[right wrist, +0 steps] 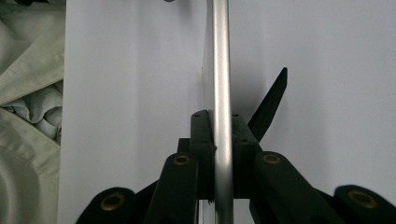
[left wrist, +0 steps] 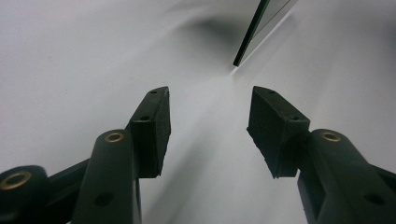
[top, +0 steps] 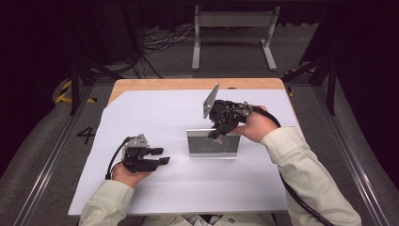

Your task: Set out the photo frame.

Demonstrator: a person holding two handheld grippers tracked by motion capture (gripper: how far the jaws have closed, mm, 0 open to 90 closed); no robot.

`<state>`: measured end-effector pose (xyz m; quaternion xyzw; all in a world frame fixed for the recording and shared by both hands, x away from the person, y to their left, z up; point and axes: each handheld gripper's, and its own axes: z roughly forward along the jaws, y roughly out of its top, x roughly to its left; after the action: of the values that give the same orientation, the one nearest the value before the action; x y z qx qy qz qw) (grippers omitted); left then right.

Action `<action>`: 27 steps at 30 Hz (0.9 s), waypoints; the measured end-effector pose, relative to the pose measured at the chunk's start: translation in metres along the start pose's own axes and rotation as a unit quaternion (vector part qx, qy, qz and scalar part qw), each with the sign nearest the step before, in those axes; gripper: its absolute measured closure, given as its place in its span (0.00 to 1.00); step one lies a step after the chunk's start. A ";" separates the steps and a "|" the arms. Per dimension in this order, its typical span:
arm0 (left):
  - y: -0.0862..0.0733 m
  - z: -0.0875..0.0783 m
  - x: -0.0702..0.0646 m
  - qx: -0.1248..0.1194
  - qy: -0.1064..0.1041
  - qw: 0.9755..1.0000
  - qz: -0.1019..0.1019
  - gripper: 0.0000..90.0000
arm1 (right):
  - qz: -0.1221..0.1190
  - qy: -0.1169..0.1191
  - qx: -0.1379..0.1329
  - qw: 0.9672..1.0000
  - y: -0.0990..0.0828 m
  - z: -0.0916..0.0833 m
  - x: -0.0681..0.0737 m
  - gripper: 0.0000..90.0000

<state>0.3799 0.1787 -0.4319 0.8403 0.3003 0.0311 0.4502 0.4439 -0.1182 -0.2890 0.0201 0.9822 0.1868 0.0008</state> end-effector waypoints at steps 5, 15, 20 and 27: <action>0.000 0.000 0.000 0.000 -0.001 1.000 0.000 0.55 | -0.006 0.003 0.003 1.000 -0.001 0.002 -0.002 0.93; 0.000 0.000 0.000 0.000 -0.001 1.000 0.000 0.55 | 0.008 0.004 0.003 1.000 -0.007 0.007 -0.010 0.93; 0.000 0.001 0.000 0.001 0.000 1.000 -0.002 0.55 | 0.009 0.004 0.000 1.000 -0.012 0.006 -0.013 0.92; 0.000 0.002 0.000 0.004 -0.003 1.000 0.001 0.55 | 0.006 -0.024 -0.026 0.999 -0.013 0.002 -0.013 0.84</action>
<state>0.3799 0.1772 -0.4331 0.8424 0.2981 0.0280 0.4481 0.4567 -0.1302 -0.2958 0.0306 0.9766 0.2115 0.0240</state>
